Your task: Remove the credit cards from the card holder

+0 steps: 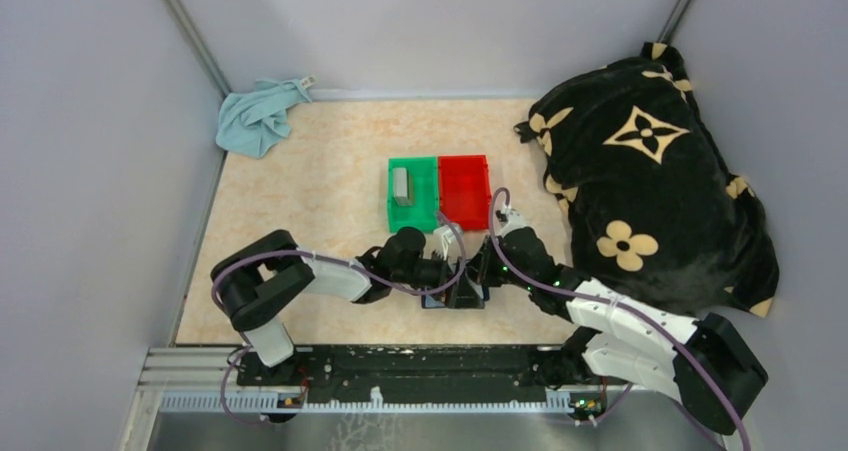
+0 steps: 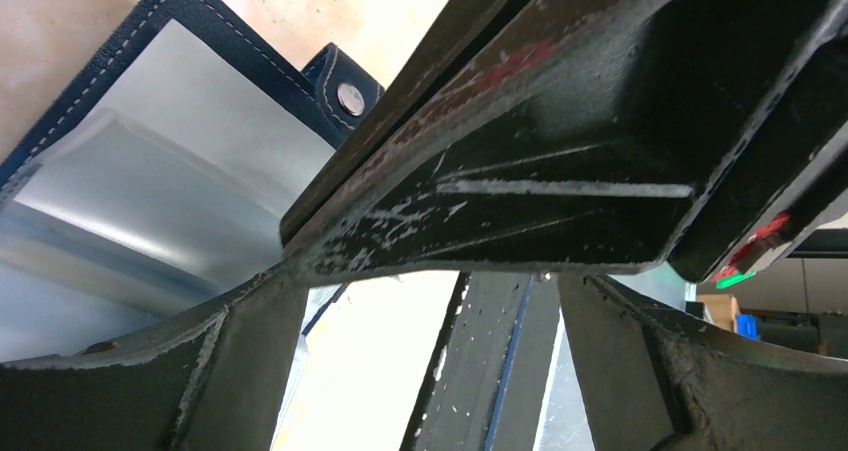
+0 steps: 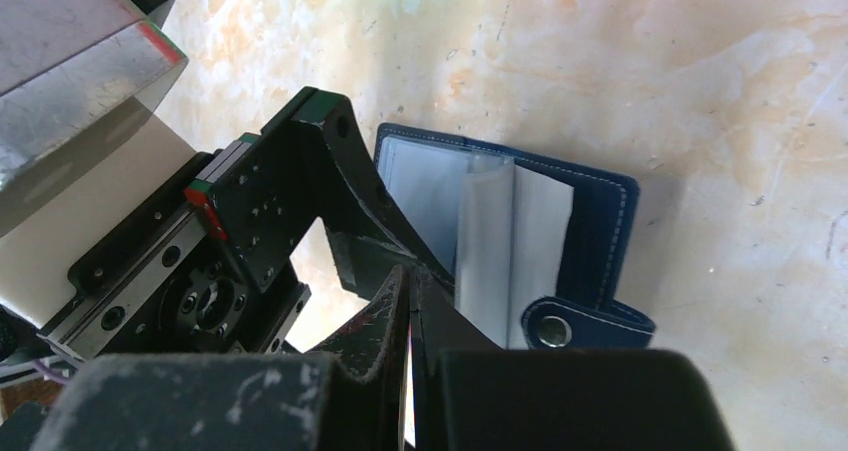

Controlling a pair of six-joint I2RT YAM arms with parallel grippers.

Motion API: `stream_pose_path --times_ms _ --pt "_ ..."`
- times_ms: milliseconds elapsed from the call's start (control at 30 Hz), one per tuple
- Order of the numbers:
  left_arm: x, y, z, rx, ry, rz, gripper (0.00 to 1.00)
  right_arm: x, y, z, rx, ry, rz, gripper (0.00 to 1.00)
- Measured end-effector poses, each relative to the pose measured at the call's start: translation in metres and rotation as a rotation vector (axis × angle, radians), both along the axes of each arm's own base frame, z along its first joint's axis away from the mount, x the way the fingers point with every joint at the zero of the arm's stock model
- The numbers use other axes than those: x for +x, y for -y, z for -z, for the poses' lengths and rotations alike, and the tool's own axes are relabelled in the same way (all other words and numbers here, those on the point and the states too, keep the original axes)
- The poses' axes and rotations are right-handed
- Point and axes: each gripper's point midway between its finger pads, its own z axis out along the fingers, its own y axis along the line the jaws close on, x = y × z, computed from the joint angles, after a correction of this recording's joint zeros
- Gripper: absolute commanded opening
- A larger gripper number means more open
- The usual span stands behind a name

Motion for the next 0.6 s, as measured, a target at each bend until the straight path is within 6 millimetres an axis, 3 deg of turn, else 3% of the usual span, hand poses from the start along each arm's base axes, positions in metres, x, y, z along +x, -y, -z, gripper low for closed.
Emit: stream_pose_path --times_ms 233,600 --pt "-0.003 0.002 0.001 -0.013 -0.016 0.018 1.0 -0.003 -0.011 0.007 0.0 -0.024 -0.043 0.0" --pt "-0.001 -0.003 -0.004 0.008 0.006 0.001 1.0 -0.004 -0.004 0.03 -0.065 -0.089 -0.01 0.0"
